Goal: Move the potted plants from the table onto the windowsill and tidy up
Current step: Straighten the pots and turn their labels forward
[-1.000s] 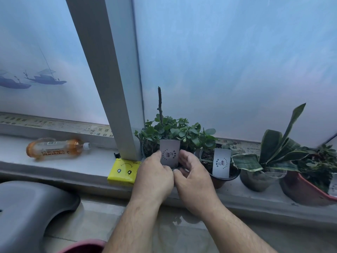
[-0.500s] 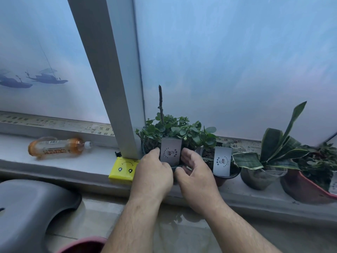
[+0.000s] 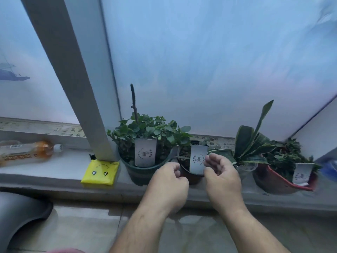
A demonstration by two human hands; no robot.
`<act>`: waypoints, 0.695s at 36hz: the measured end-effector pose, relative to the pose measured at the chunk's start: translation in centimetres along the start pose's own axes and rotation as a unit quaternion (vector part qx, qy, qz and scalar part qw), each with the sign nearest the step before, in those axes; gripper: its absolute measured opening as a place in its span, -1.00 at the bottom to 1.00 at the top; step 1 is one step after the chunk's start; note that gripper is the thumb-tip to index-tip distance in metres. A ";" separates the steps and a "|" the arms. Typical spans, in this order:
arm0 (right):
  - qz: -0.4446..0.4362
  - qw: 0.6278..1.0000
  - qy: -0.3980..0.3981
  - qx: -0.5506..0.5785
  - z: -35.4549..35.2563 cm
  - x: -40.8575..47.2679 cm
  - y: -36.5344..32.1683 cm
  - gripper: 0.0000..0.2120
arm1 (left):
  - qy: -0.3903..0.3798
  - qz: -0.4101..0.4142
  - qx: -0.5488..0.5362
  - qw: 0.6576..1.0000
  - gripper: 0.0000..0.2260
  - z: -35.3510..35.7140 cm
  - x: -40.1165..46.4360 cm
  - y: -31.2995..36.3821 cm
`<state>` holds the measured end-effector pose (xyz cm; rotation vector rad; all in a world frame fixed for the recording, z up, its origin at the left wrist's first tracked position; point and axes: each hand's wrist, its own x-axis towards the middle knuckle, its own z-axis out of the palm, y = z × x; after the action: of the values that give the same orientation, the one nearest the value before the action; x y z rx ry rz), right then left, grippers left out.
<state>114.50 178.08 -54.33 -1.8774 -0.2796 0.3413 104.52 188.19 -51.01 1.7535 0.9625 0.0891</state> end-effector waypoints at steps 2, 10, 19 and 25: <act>0.014 1.000 0.005 -0.013 -1.1 0.7 0.4 -0.65 | 0.000 -0.003 -0.010 1.000 -0.73 0.9 0.7 0.3; 0.064 0.990 -0.053 -0.116 -2.3 2.7 0.2 -0.71 | 0.032 -0.004 -0.065 0.997 -0.49 3.8 3.3 1.5; 0.096 0.975 -0.099 -0.173 -1.4 3.4 0.4 -0.63 | 0.044 -0.002 -0.029 0.999 -0.38 7.0 5.3 1.3; 0.114 0.983 -0.073 -0.125 -1.3 3.8 0.9 -0.81 | 0.067 -0.002 -0.010 0.998 -0.42 7.2 5.6 1.3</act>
<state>118.55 177.99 -55.14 -2.1411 -0.2133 0.6261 112.56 186.11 -55.07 1.7450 1.0580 0.2161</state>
